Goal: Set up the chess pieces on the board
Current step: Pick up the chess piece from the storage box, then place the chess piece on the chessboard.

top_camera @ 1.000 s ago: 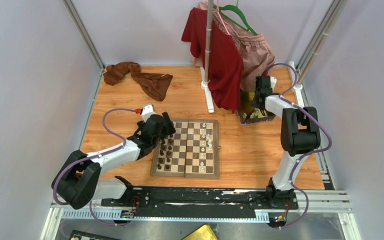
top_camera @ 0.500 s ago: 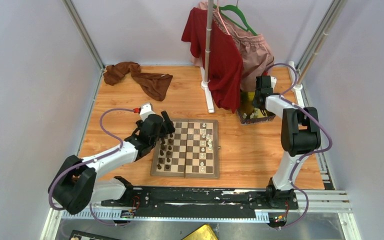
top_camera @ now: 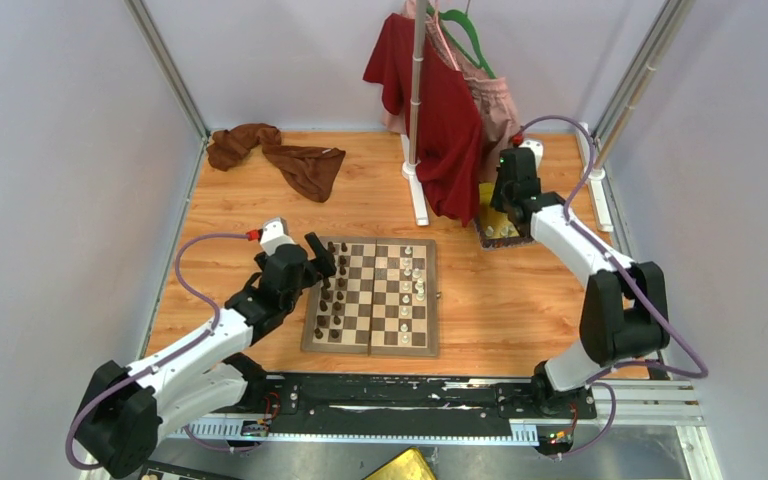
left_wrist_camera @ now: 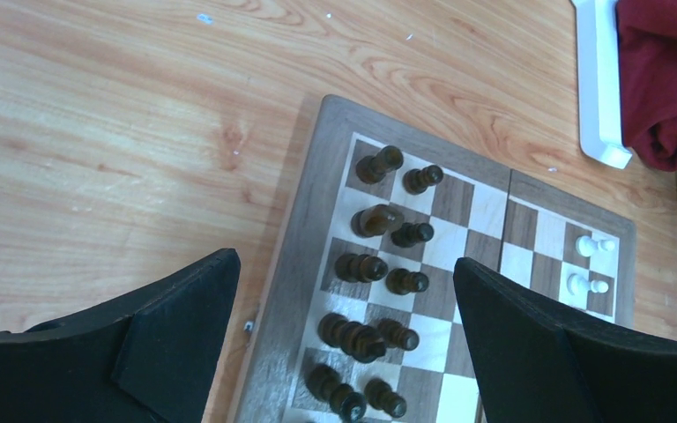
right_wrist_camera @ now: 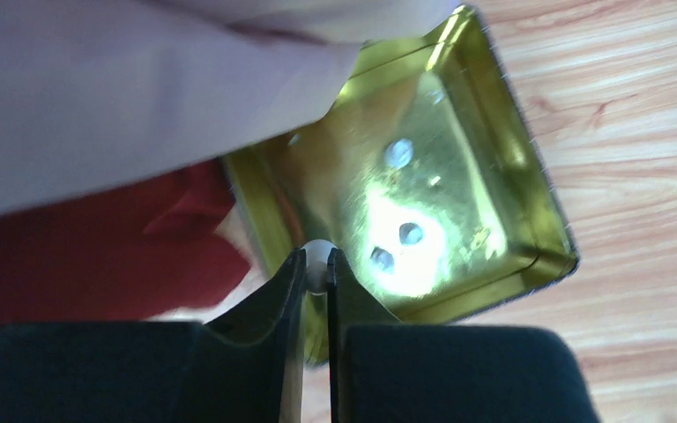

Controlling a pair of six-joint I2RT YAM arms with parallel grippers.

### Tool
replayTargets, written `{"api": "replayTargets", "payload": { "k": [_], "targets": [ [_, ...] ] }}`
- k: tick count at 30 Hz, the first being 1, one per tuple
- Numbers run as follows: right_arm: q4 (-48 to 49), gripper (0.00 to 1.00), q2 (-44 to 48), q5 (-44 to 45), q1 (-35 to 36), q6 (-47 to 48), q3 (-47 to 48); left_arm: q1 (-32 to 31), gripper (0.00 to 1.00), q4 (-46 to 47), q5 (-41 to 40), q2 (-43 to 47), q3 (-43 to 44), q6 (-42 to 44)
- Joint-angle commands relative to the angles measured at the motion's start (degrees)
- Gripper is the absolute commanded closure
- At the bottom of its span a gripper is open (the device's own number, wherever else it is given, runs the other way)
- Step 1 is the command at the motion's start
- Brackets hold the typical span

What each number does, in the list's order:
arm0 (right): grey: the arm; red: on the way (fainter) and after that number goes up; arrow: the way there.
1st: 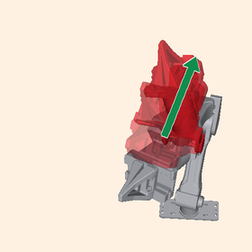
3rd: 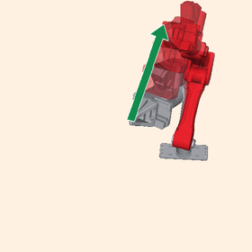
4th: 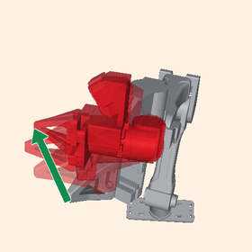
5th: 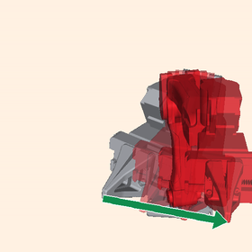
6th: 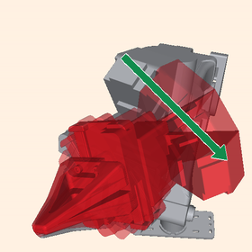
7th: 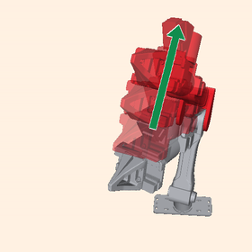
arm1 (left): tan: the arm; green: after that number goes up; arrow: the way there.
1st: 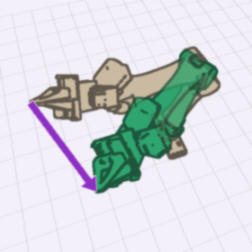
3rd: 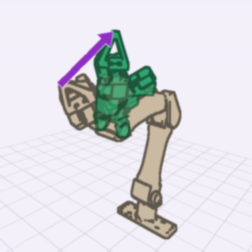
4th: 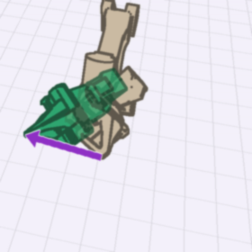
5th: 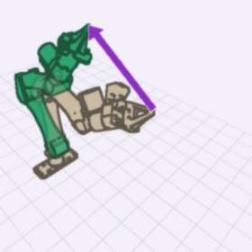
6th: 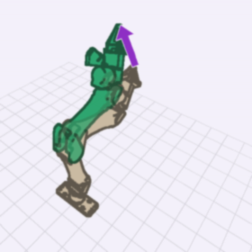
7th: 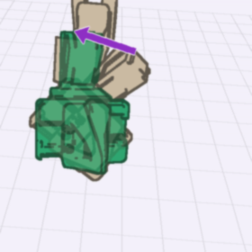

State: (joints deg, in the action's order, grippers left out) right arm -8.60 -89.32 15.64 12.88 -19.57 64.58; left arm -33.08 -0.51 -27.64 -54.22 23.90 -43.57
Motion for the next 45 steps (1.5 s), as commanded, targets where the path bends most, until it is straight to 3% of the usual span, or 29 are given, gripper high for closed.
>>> {"api": "replayTargets", "payload": {
  "k": [1, 14, 24, 32, 45],
  "targets": [
    [-4.1, 1.00, 5.6, 4.5, 7.8, 2.0, -3.6, 0.3, 0.00, -3.3, -1.9, 3.4, -1.6, -0.3],
    [-13.5, 1.00, 22.8, 12.3, 35.1, 0.1, -14.5, 0.3, 0.00, -7.7, -2.7, 9.9, -3.5, -0.4],
    [-15.8, 1.00, 23.1, 18.1, 51.4, -6.1, -19.8, 0.3, 0.00, -8.2, -2.8, 10.9, -4.0, -0.3],
    [-12.1, 1.00, 17.2, 18.4, 56.8, -7.7, -20.6, 0.3, 0.00, -7.0, -2.3, 9.0, -3.9, -0.5],
    [-6.9, 1.00, 11.8, 15.6, 57.7, -7.0, -19.9, 0.4, 0.00, -5.7, -2.4, 8.2, -4.7, -0.6]
  ]
}}
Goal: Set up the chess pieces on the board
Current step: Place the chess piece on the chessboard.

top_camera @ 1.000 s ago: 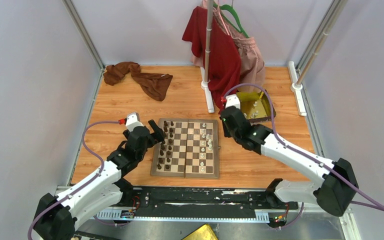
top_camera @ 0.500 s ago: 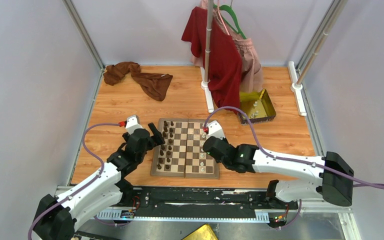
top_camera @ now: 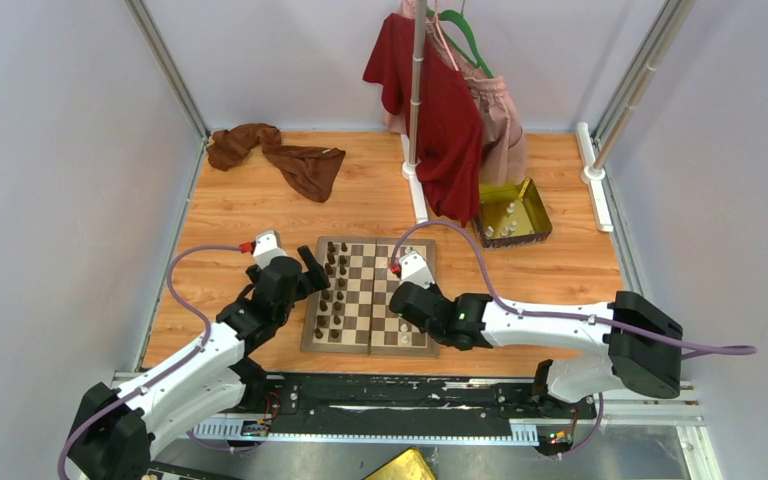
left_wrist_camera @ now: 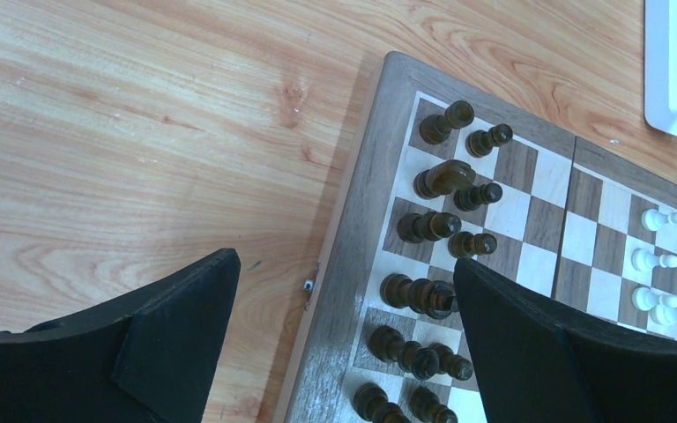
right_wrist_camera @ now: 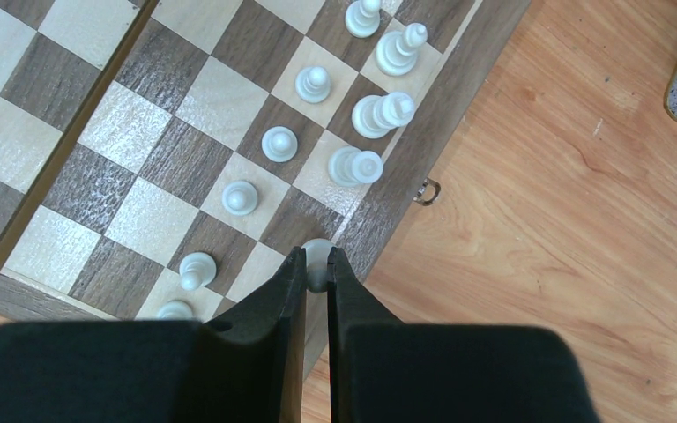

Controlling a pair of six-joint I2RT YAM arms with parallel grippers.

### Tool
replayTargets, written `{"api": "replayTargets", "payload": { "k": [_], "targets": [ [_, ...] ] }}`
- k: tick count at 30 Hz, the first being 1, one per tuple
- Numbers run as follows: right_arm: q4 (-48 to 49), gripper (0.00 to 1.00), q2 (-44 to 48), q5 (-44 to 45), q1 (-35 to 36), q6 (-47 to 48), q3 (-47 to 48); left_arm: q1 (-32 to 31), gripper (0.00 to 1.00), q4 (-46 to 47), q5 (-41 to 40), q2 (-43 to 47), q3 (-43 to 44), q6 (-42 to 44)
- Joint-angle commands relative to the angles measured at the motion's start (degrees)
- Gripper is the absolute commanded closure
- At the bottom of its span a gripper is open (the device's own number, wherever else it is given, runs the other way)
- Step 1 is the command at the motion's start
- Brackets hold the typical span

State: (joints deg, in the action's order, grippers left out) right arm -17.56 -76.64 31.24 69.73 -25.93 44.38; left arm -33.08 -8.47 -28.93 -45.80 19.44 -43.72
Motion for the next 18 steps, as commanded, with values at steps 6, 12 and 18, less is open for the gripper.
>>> {"api": "replayTargets", "payload": {
  "k": [6, 12, 18],
  "targets": [
    [3.2, 1.00, -2.1, -1.2, 0.9, -0.5, 0.5, 0.3, 0.00, 2.8, -1.0, -1.3, -0.3, -0.5],
    [3.7, 1.00, -3.0, -0.8, 0.9, -0.2, 0.5, 0.3, 0.00, 3.0, -1.2, -1.5, -0.5, -0.5],
    [4.1, 1.00, -3.6, -0.5, 0.8, 0.3, 0.7, 0.3, 0.00, 3.2, -1.3, -1.7, -0.6, -0.7]
  ]
}}
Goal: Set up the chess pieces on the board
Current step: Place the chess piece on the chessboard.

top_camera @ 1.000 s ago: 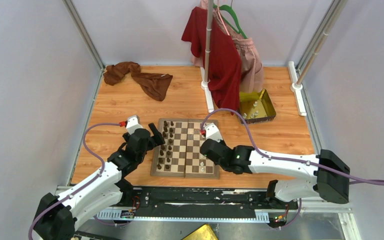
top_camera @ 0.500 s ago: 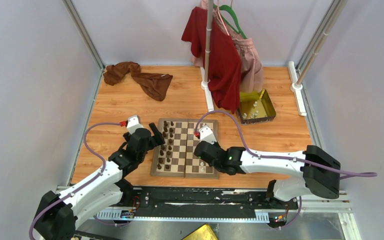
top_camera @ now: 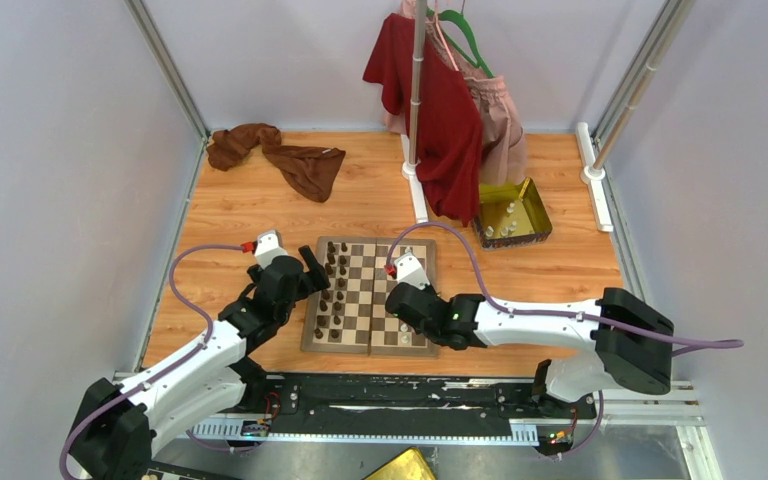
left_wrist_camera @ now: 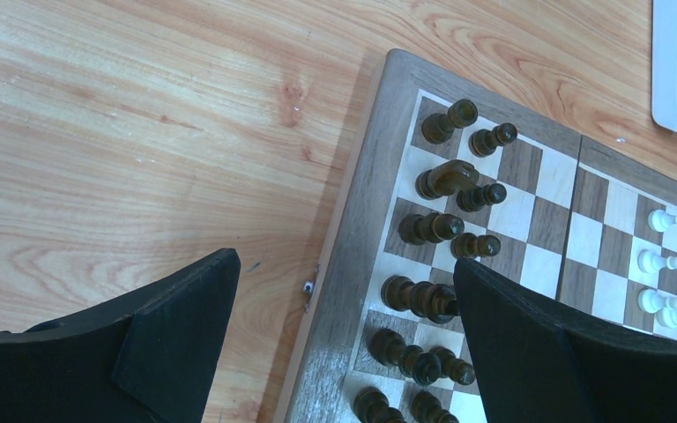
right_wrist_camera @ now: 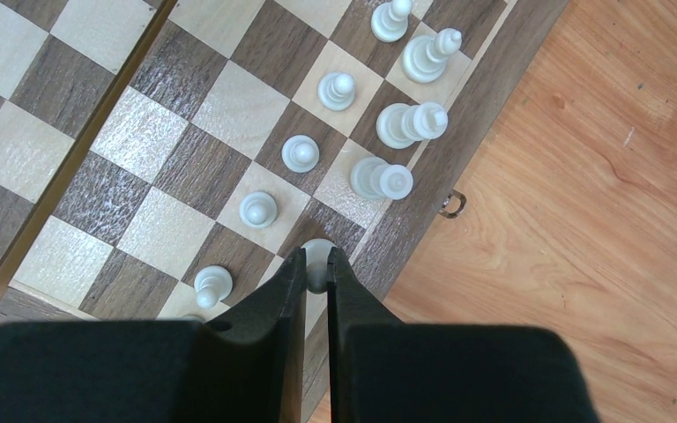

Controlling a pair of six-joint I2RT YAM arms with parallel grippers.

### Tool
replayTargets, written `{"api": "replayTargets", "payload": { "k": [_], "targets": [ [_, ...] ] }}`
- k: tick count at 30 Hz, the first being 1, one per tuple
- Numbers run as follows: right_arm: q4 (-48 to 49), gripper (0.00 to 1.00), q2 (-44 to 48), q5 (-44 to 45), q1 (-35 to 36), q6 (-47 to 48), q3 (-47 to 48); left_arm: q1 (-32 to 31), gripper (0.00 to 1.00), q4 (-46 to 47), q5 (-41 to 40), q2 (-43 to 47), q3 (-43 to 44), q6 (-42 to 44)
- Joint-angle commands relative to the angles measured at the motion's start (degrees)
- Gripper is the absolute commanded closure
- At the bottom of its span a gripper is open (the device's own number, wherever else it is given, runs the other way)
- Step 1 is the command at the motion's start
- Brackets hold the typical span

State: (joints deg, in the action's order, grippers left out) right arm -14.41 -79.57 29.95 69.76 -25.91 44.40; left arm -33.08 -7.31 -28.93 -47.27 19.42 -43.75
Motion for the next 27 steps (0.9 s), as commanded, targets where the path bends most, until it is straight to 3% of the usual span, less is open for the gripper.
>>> {"api": "replayTargets", "payload": {
  "k": [1, 27],
  "targets": [
    [1.0, 1.00, -0.7, 0.8, 0.8, 0.3, 0.7, 0.3, 0.00, 2.1, -1.3, -0.3, -0.6, -0.6],
    [2.3, 1.00, -2.4, 0.0, -1.2, 1.8, 0.9, 0.4, 0.00, 3.3, -1.3, -2.7, 0.0, -0.3]
  ]
}}
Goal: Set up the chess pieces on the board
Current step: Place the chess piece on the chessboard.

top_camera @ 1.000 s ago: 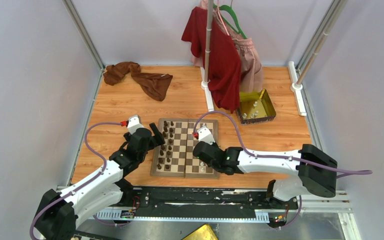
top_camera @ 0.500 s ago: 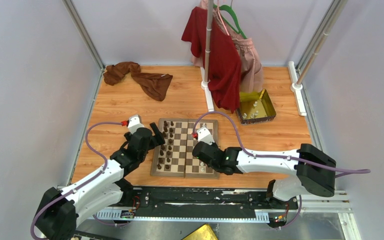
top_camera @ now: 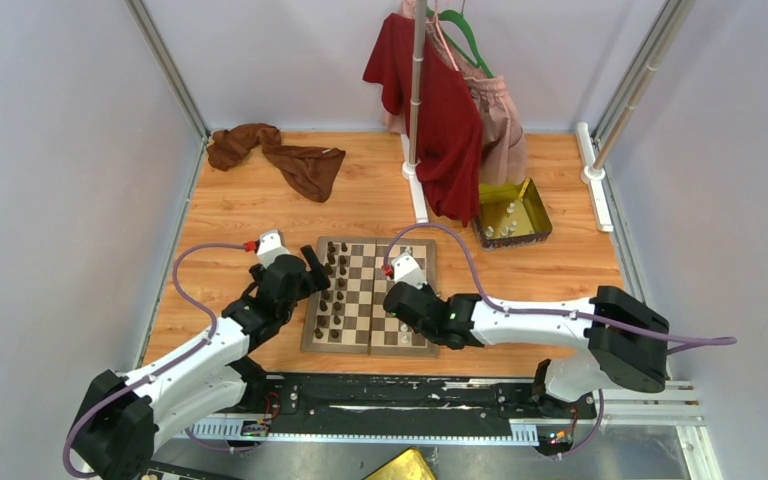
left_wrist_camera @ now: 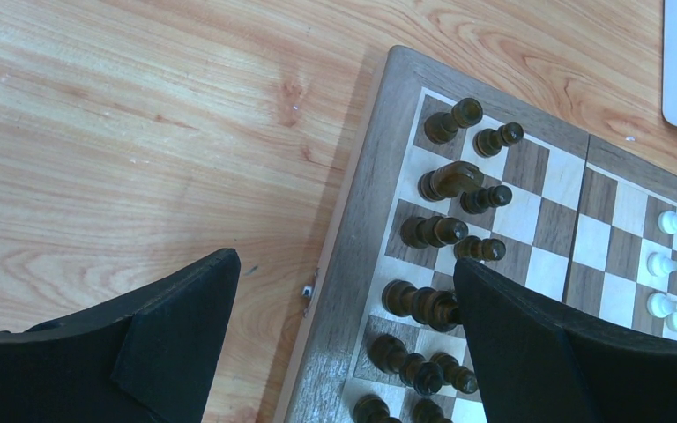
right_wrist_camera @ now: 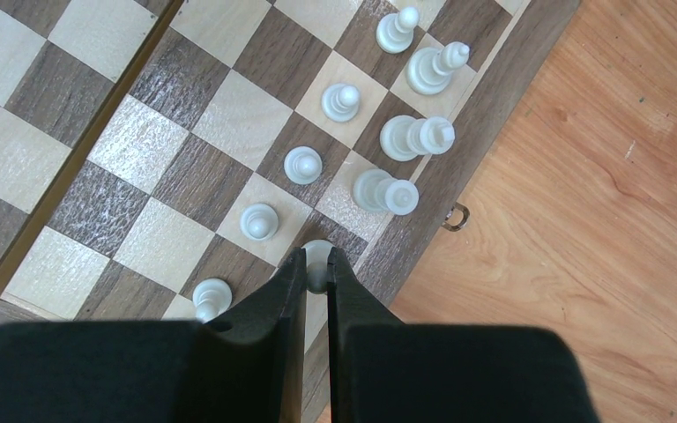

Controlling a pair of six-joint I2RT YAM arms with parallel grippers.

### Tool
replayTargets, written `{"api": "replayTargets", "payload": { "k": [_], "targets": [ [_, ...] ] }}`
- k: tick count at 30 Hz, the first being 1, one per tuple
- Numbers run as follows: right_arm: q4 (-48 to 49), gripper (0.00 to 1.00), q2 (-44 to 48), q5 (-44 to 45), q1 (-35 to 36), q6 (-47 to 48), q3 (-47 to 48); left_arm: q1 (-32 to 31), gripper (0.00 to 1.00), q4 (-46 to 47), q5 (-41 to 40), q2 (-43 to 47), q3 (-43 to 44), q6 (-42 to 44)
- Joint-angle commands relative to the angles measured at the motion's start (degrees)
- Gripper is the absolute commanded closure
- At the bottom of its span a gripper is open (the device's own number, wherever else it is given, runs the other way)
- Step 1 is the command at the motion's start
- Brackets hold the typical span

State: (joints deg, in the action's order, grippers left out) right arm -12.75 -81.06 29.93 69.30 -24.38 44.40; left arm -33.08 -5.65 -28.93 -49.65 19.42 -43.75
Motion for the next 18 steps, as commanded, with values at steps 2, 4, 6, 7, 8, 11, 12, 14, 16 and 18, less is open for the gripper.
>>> {"api": "replayTargets", "payload": {
  "k": [2, 4, 6, 7, 8, 11, 12, 14, 16, 18],
  "targets": [
    [0.9, 0.99, -1.0, -0.2, -0.9, 0.4, 0.9, 0.3, 0.00, 1.8, -1.2, -0.6, 0.0, -0.2],
    [1.0, 0.97, -1.2, -0.3, -1.0, 0.4, 0.8, 0.3, 0.00, 1.9, -1.3, -0.9, 0.1, -0.1],
    [1.1, 0.94, -1.3, -0.4, -1.0, 0.4, 0.8, 0.3, 0.00, 2.1, -1.3, -1.1, 0.1, -0.1],
    [1.1, 0.92, -1.4, -0.4, -1.1, 0.4, 0.7, 0.3, 0.00, 2.1, -1.3, -1.2, 0.1, 0.0],
    [1.2, 0.90, -1.4, -0.5, -1.1, 0.4, 0.7, 0.3, 0.00, 2.2, -1.3, -1.3, 0.1, 0.0],
    [1.2, 0.83, -1.7, -0.6, -1.2, 0.3, 0.7, 0.3, 0.00, 2.4, -1.3, -1.7, 0.1, 0.0],
    [1.2, 0.81, -1.7, -0.6, -1.2, 0.3, 0.7, 0.3, 0.00, 2.4, -1.3, -1.8, 0.1, 0.0],
    [1.2, 0.78, -1.8, -0.6, -1.2, 0.2, 0.6, 0.3, 0.00, 2.5, -1.3, -1.9, 0.0, 0.0],
    [1.1, 0.76, -1.8, -0.8, -1.2, 0.1, 0.6, 0.3, 0.00, 2.5, -1.3, -1.9, 0.0, 0.0],
    [1.0, 0.74, -1.7, -0.8, -1.2, 0.0, 0.6, 0.4, 0.00, 2.5, -1.3, -1.9, 0.0, 0.0]
  ]
}}
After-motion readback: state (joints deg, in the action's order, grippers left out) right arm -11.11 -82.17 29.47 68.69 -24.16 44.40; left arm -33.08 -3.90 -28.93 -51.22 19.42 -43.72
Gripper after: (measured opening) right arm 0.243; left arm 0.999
